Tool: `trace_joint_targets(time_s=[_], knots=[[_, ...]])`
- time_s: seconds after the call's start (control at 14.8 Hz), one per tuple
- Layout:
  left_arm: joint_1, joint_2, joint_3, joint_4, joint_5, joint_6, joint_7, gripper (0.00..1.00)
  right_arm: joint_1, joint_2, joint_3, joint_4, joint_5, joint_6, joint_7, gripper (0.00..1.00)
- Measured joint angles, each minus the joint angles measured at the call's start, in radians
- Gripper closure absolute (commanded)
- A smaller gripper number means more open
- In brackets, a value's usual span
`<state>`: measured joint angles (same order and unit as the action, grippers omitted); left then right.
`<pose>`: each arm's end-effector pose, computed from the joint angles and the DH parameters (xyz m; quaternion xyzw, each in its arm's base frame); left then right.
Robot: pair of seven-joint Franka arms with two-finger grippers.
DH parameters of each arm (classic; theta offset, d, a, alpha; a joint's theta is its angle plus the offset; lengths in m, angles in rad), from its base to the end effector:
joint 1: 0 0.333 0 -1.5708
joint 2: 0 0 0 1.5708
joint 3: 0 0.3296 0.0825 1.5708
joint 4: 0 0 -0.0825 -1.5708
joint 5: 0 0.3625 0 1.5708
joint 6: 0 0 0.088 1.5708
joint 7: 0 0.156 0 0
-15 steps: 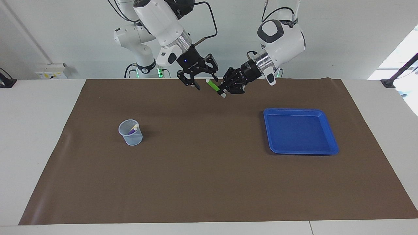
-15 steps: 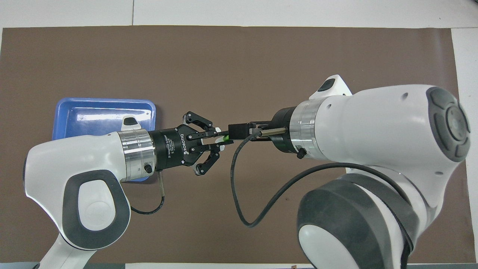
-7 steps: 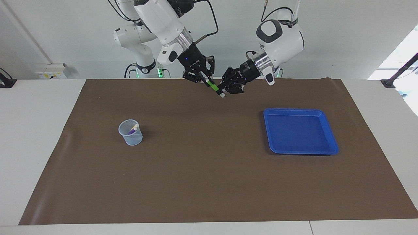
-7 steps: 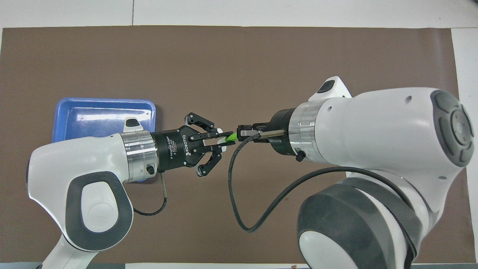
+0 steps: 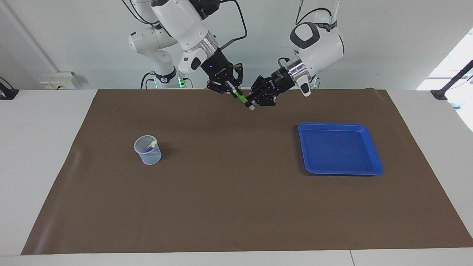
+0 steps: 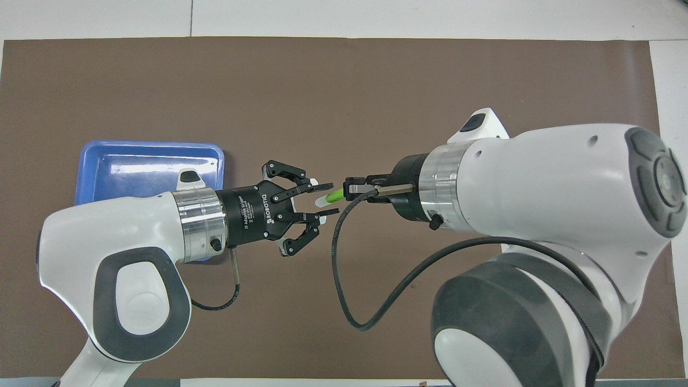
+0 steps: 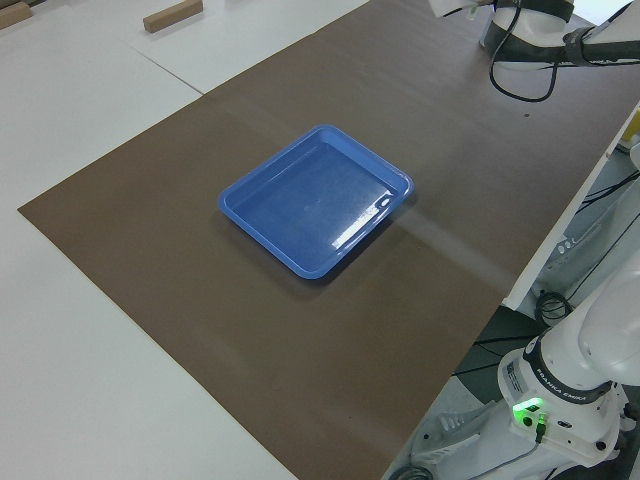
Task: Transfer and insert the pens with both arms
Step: 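Pass the green pen from the left gripper to the right gripper, then lower the green pen into the cup while the left gripper withdraws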
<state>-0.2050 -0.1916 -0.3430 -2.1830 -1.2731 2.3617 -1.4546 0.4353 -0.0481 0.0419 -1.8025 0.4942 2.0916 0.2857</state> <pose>0.4308 -0.3253 0.5073 0.5758 0.6572 -0.3040 0.3798 0.4903 0.3029 0.5737 -0.9598 -0.0076 -0.0660 0.2728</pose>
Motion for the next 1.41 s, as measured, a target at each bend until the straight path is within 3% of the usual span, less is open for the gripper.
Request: trace_joint_targets(time_s=[0.34, 0.54, 0.74, 1.08, 1.21, 1.41], knots=[[0.008, -0.009, 0.011, -0.021, 0.007, 0.001, 0.006, 0.0, -0.062, 0.001, -0.006, -0.006, -0.088, -0.003, 0.0, 1.0], [0.044, -0.016, 0.013, -0.047, 0.11, -0.001, 0.081, 0.0, -0.125, 0.0, -0.008, -0.022, -0.216, -0.048, -0.029, 1.0], [0.112, -0.021, 0.015, -0.054, 0.294, -0.061, 0.216, 0.0, -0.207, -0.012, -0.011, -0.064, -0.332, -0.075, -0.167, 1.0], [0.297, -0.025, 0.02, -0.022, 0.649, -0.266, 0.664, 0.0, -0.331, -0.047, -0.013, -0.139, -0.5, -0.094, -0.415, 1.0], [0.356, -0.015, 0.023, 0.036, 0.798, -0.344, 0.82, 0.0, -0.371, -0.064, -0.013, -0.18, -0.52, -0.093, -0.475, 1.0], [0.4, 0.052, 0.025, 0.212, 0.997, -0.489, 1.01, 0.0, -0.431, -0.101, -0.012, -0.279, -0.522, -0.031, -0.555, 1.0]])
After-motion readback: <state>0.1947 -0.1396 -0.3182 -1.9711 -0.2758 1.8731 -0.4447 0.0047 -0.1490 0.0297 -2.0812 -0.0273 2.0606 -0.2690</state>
